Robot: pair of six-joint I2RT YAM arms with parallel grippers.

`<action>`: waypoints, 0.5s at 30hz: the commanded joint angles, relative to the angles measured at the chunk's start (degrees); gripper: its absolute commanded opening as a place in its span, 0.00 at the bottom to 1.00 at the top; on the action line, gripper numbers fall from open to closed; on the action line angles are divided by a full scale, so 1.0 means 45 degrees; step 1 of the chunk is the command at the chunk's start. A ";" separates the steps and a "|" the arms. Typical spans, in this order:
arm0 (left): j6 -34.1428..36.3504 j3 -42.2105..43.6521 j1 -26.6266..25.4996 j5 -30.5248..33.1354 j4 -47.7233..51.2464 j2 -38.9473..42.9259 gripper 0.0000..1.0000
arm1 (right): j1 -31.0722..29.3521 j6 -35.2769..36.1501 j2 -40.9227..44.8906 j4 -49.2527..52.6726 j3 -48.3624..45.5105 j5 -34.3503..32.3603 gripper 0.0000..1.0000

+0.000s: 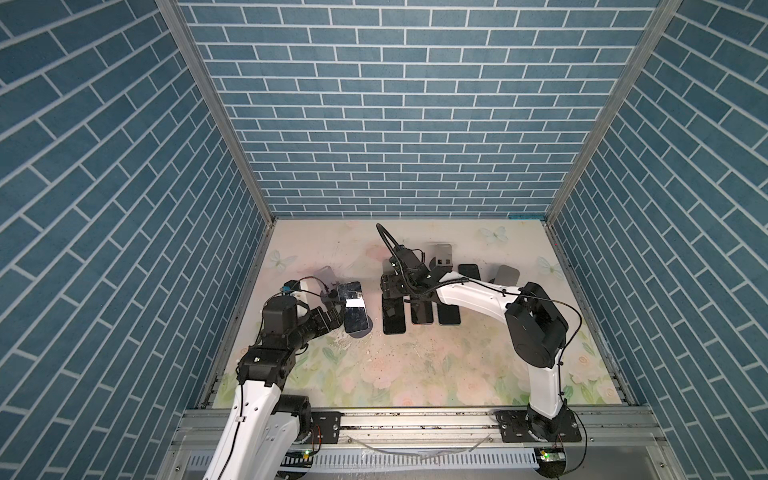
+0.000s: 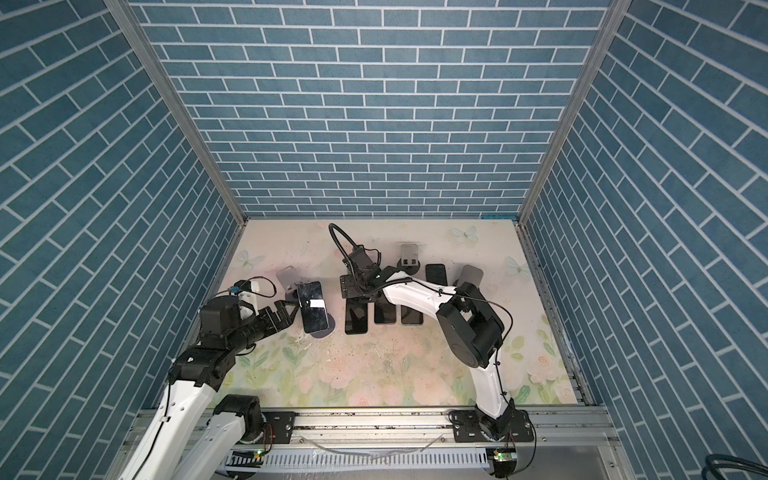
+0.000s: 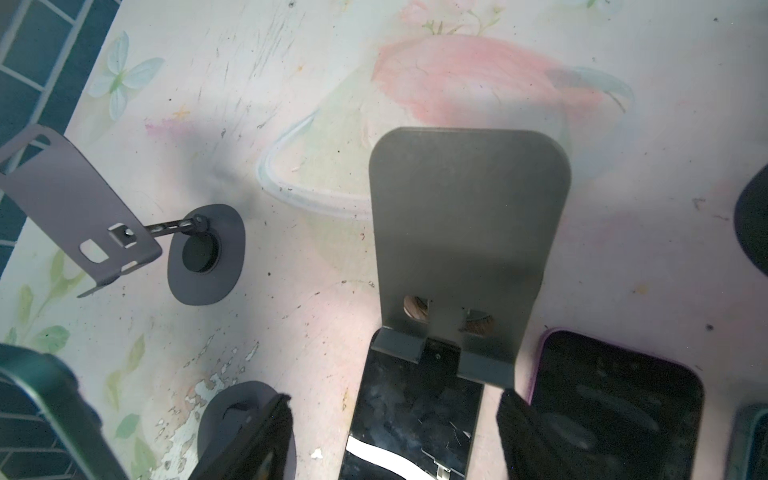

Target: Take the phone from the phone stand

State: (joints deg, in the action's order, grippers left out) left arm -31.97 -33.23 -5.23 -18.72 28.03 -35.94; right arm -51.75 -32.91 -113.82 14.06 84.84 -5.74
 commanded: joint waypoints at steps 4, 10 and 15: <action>-0.0103 -0.0792 -0.0251 0.1432 0.1157 0.0271 1.00 | -0.0011 0.0267 0.0741 -0.0396 -0.0585 -0.0753 0.79; -0.0123 -0.1133 -0.1087 0.2042 0.1390 -0.0510 1.00 | 0.0060 0.0202 0.1029 -0.0654 -0.0957 -0.1181 0.79; -0.0227 -0.1462 -0.2472 0.3340 0.1473 -0.1420 1.00 | 0.0371 0.0183 0.1438 -0.0907 -0.1438 -0.1195 0.79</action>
State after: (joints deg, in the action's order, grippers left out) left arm -32.67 -38.11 -14.13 -8.29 33.21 -40.88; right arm -51.05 -32.88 -110.80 11.86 80.62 -9.47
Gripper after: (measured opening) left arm 0.996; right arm 0.789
